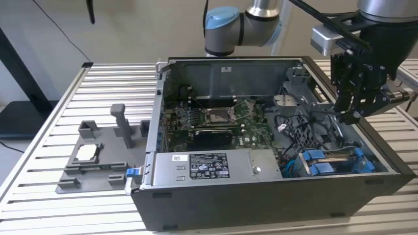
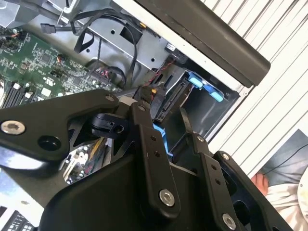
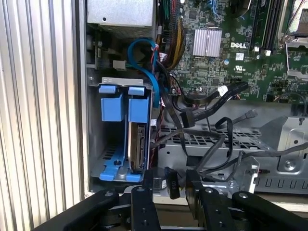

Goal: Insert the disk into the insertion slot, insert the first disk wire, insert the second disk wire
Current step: 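Insert the first disk wire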

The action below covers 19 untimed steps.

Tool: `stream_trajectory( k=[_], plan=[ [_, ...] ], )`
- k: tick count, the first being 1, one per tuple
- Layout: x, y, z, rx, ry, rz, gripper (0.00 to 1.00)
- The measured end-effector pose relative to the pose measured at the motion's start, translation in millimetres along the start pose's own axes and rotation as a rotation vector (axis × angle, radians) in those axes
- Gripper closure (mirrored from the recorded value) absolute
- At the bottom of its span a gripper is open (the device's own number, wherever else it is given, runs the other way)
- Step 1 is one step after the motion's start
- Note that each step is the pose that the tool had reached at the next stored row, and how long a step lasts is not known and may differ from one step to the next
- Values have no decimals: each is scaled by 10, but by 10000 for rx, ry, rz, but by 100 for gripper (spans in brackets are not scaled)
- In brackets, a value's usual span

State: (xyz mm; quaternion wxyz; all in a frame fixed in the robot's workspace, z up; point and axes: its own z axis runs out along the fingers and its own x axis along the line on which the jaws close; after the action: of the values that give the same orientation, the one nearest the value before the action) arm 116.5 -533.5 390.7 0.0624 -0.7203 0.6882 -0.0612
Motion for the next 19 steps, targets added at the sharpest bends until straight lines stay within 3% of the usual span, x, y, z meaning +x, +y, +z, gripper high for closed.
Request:
stream_trajectory(
  k=[9,11,13,14,19],
  plan=[
    [-23,-17,7,7,1,1,60],
    [-23,-17,8,8,1,2,68],
    [-24,-17,10,11,0,3,68],
    [-24,-17,10,13,-1,3,75],
    [-25,-16,10,22,0,5,77]
  ],
)
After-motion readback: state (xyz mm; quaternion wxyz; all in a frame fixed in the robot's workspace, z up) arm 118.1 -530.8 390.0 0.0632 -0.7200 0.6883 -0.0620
